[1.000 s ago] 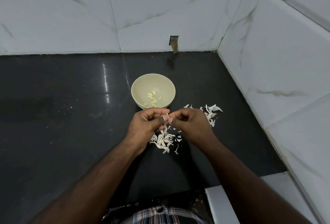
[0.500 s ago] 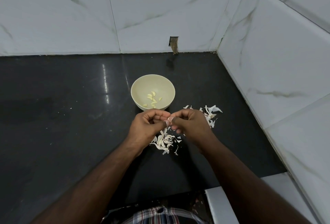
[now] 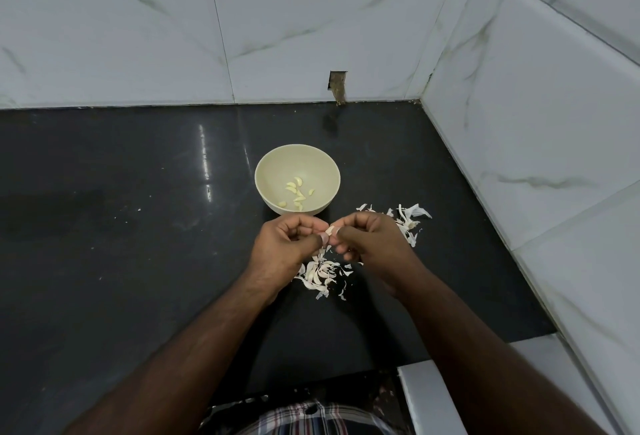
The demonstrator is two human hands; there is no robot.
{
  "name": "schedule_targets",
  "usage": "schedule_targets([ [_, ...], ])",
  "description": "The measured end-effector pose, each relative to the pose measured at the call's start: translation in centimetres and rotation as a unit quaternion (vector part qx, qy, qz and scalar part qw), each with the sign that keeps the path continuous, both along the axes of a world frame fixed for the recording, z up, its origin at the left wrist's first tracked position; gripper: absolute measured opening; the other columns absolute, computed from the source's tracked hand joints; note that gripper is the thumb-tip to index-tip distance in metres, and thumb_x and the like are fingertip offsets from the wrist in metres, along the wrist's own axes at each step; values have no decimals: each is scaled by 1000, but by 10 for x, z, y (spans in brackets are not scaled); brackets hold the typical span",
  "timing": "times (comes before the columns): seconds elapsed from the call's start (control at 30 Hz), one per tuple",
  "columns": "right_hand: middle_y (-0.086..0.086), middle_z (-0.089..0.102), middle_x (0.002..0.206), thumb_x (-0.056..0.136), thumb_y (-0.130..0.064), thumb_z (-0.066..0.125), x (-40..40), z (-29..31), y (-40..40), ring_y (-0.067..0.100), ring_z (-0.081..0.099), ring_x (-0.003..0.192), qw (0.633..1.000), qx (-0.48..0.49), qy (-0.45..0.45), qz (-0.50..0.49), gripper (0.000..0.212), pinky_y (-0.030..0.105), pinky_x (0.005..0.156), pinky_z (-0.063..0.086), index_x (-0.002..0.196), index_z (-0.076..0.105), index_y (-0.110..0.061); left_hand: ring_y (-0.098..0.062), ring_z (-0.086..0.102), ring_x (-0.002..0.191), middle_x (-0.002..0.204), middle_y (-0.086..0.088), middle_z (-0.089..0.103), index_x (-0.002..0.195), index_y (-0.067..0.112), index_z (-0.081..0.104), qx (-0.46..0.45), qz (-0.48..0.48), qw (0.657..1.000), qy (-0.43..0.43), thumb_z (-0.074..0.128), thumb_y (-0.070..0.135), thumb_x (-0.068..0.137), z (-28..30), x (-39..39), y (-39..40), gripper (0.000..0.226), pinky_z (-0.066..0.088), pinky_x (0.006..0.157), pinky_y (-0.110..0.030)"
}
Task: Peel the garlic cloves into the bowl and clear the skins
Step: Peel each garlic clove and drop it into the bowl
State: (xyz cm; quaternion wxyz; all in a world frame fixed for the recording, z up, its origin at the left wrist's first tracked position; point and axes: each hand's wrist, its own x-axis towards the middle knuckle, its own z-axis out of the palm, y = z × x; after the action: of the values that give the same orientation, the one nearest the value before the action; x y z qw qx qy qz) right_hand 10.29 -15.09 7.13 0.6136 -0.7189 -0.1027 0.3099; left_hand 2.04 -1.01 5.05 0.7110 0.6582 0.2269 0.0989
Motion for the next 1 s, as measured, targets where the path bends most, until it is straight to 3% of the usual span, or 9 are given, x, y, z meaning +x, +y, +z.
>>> schedule_targets([
  [0.23,11,69,73,91,2,58,-3,-1,0,12,55,59,1000,-23,-4,-11,11,23,53,44,88,69,-1,-15,65,68,72,-8,72,94,7,74,-39,6,999,3,68,-7,89,1,-1,-2,16,55,63,-20],
  [0.43,7,65,65,88,0,60,-3,-4,2,12,53,55,997,-56,-44,-11,8,23,51,43,88,68,1,-11,66,70,74,-3,73,94,11,75,-23,-23,999,11,76,-1,84,1,-1,-3,15,57,68,-24],
  [0.57,18,67,70,79,-17,59,-4,-7,0,18,57,60,993,-84,-80,2,12,33,57,46,81,69,-10,-11,65,66,72,-7,71,96,4,75,-35,-21,999,16,72,-4,86,1,-1,-4,13,54,63,-21],
  [0.67,10,69,66,74,-28,54,-5,-8,-1,16,59,59,987,-112,-113,12,16,39,62,49,77,66,-19,-10,65,65,71,-8,69,98,0,74,-66,-23,997,24,69,-4,88,1,-1,-7,12,53,62,-20],
  [0.83,3,70,66,73,-34,53,-6,-10,-3,14,61,61,983,-124,-131,16,15,48,69,55,77,64,-25,-26,67,83,81,-18,67,101,2,72,-162,-39,985,44,61,-1,93,0,-2,-8,14,56,71,-26],
  [1.0,2,69,64,74,-34,54,-6,-9,-5,13,60,59,978,-139,-152,21,15,46,67,55,76,64,-22,-16,68,79,82,-14,71,101,3,73,-168,-33,984,58,56,-1,97,-1,0,-10,17,59,77,-28],
])
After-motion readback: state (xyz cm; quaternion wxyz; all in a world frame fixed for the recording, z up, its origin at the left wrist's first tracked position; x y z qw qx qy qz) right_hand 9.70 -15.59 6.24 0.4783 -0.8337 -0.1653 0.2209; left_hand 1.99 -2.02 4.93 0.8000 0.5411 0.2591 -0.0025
